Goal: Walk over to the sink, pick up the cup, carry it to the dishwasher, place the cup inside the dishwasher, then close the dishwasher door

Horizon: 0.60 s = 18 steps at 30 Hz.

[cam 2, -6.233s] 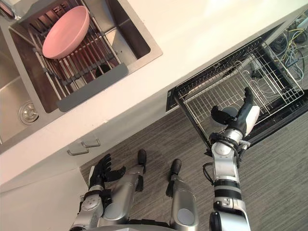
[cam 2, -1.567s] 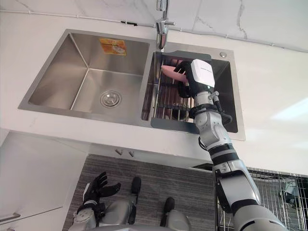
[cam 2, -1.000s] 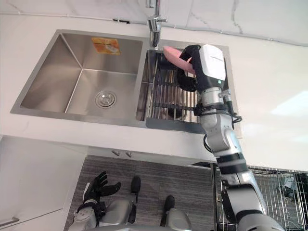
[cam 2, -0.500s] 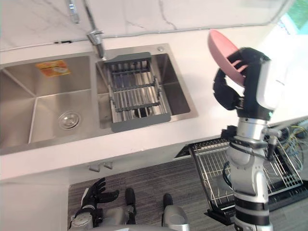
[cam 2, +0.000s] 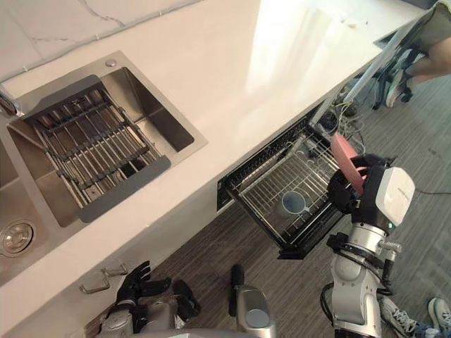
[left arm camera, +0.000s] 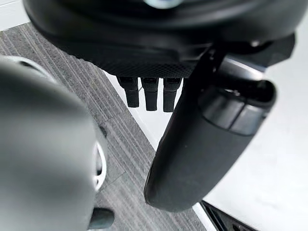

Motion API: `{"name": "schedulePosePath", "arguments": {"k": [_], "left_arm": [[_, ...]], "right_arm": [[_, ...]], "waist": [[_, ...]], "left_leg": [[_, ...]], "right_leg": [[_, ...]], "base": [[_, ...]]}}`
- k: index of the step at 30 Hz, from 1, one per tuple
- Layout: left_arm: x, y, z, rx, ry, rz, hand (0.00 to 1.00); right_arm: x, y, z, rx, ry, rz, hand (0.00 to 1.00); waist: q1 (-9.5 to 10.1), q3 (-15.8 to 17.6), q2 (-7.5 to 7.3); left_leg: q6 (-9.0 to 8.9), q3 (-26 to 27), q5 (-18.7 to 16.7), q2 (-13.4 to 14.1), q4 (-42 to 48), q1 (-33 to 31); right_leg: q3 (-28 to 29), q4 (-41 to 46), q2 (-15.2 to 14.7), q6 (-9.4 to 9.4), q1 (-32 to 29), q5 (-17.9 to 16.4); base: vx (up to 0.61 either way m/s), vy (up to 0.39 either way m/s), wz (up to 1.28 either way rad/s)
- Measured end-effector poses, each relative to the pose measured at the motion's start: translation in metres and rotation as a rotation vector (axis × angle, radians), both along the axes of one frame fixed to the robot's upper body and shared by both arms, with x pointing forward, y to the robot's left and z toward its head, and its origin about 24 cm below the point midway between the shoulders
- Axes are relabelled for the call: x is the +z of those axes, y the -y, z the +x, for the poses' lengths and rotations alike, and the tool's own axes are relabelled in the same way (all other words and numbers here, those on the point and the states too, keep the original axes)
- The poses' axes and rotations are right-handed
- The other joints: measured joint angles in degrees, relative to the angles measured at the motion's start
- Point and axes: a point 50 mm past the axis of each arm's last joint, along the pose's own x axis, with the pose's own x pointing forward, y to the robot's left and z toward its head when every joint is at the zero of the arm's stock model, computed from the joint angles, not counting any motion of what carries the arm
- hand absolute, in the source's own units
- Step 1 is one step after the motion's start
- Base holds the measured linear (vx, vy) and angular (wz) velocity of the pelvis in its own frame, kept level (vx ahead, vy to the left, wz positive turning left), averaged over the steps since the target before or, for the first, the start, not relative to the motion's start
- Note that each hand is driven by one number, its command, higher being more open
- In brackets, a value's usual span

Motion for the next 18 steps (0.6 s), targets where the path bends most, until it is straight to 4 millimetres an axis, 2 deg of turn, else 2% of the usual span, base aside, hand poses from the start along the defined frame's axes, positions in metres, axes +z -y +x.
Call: {"name": "schedulePosePath", "arguments": {"k": [4,8,11,15,18], "left_arm": [[0.003,0.004,0.008,-0.005,0.024,-0.009,0.9],[0.006,0.007,0.017,-0.007,0.054,-0.017,0.9],[0.009,0.011,0.025,-0.01,0.082,-0.026,0.9],[0.011,0.015,0.029,0.001,0.104,-0.044,0.9],[0.012,0.016,0.031,-0.001,0.116,-0.047,0.9]], "right_arm": [[-0.005,0.013,0.002,-0.046,0.01,0.086,0.3],[0.015,0.031,0.024,-0.051,0.083,0.091,0.3],[0.027,0.042,0.042,-0.05,0.102,0.081,0.3],[0.046,0.039,0.067,-0.011,0.153,0.086,0.3],[0.048,0.041,0.078,-0.001,0.133,0.083,0.3]], "waist": [[-0.09,2.6,1.59],[0.14,5.4,2.68],[1.17,7.0,3.56],[1.34,9.0,4.73],[1.52,9.6,5.14]], "left_leg": [[0.58,-2.4,1.8,-0.6,-0.7,-2.2],[1.23,-4.1,3.0,-1.9,-1.6,-3.3],[1.78,-4.7,3.7,-3.0,-2.6,-3.9],[2.44,-6.9,4.1,-4.7,-3.3,-5.1],[2.97,-7.4,4.4,-5.8,-4.3,-5.4]], "right_leg": [[-1.5,-2.3,0.2,-0.57,-0.3,2.2],[-2.7,-3.2,-0.7,-0.1,-0.5,3.0],[-3.0,-3.4,-1.4,0.33,-1.1,3.5],[-3.3,-3.5,-2.2,1.05,-2.3,4.0],[-3.7,-3.7,-3.0,1.38,-2.5,4.2]], "base": [[-0.01,-0.041,0.17],[-0.01,0.02,0.21],[0.0,0.042,0.11],[-0.01,0.044,0.08],[0.0,0.074,0.1]]}}
